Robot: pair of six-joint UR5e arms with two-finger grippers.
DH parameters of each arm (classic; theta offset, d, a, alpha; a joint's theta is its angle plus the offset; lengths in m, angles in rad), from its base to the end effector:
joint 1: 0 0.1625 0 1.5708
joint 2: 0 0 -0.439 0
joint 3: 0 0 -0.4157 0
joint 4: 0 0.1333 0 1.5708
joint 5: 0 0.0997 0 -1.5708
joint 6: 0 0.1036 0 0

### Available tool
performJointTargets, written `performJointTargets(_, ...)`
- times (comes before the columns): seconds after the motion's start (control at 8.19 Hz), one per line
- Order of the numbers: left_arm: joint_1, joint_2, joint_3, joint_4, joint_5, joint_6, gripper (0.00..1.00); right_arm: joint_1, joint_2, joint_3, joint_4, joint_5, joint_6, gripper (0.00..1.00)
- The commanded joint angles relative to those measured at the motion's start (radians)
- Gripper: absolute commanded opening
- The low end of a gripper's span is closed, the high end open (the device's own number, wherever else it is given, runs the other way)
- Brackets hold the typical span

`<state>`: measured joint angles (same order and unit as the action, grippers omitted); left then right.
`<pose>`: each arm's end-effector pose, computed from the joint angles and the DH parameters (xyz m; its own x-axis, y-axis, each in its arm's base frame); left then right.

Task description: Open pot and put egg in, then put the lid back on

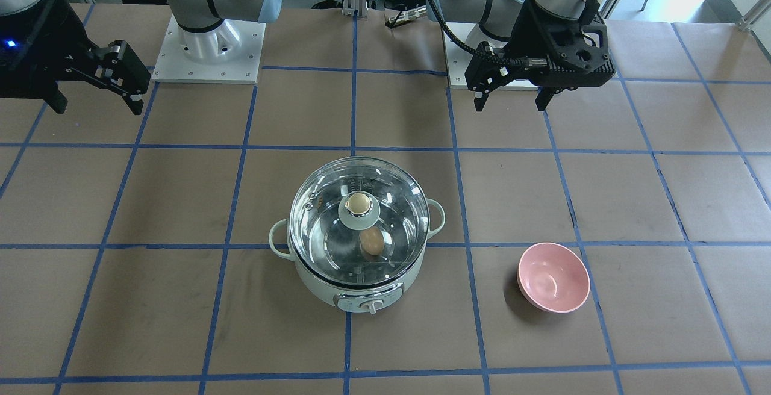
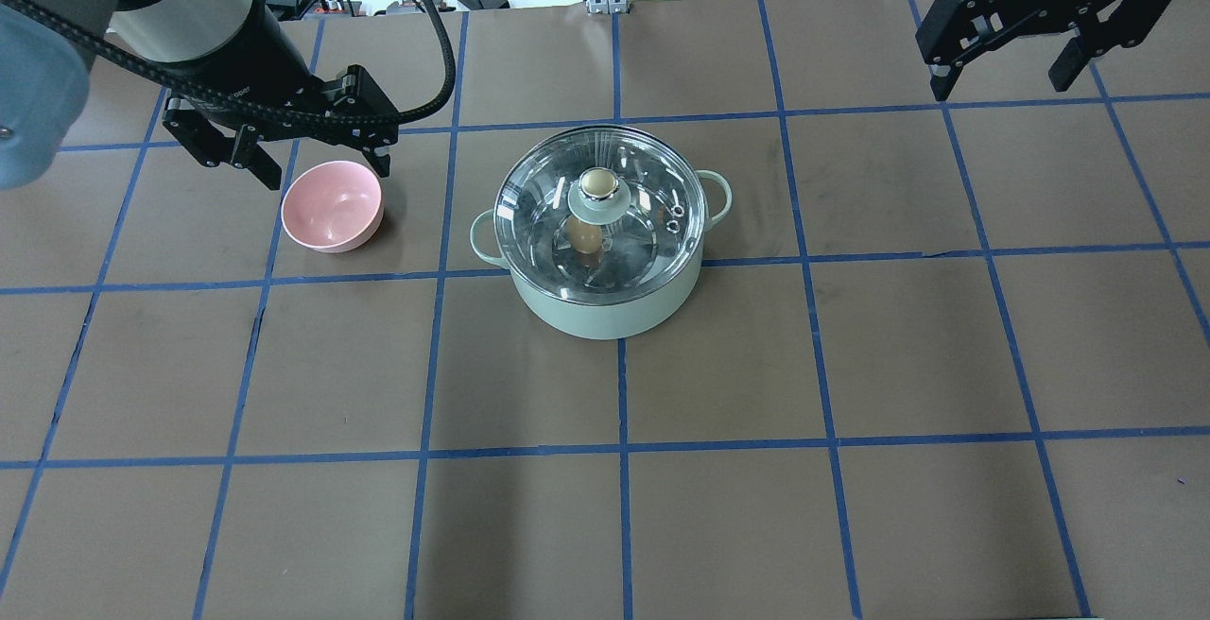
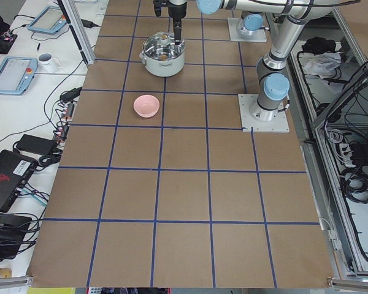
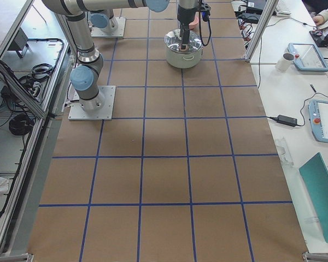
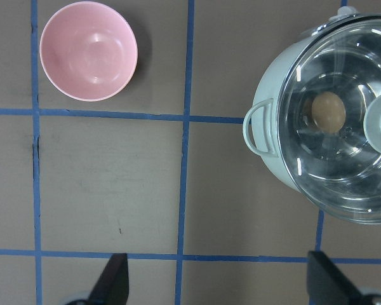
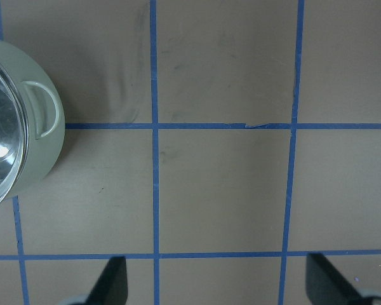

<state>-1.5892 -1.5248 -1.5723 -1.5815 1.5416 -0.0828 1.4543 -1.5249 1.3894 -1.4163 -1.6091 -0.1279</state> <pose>-0.1455 -0.4957 0.5194 -0.9975 -0.0633 0.0319 -0.0643 0.9974 -0.0313 0.0669 -0.5412 0.5518 -0.9993 -0.0122 0.0356 -0.0113 0.9997 0.0237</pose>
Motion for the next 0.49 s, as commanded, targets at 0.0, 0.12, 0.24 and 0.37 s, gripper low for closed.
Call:
performJointTargets(0.0, 0.000, 0.000, 0.000, 0.000, 0.000, 0.000, 1.00, 0.000, -0.001, 0.011, -0.001, -0.006, -0.012, 1.00)
performJointTargets(0.12, 0.000, 0.000, 0.000, 0.000, 0.000, 0.000, 1.00, 0.000, -0.003, 0.013, 0.000, -0.003, -0.013, 1.00)
performJointTargets(0.24, 0.000, 0.000, 0.000, 0.000, 0.000, 0.000, 1.00, 0.000, -0.003, 0.013, 0.000, -0.005, -0.015, 1.00)
performJointTargets(0.37, 0.000, 0.000, 0.000, 0.000, 0.000, 0.000, 1.00, -0.003, -0.001, 0.014, -0.001, -0.009, -0.016, 1.00)
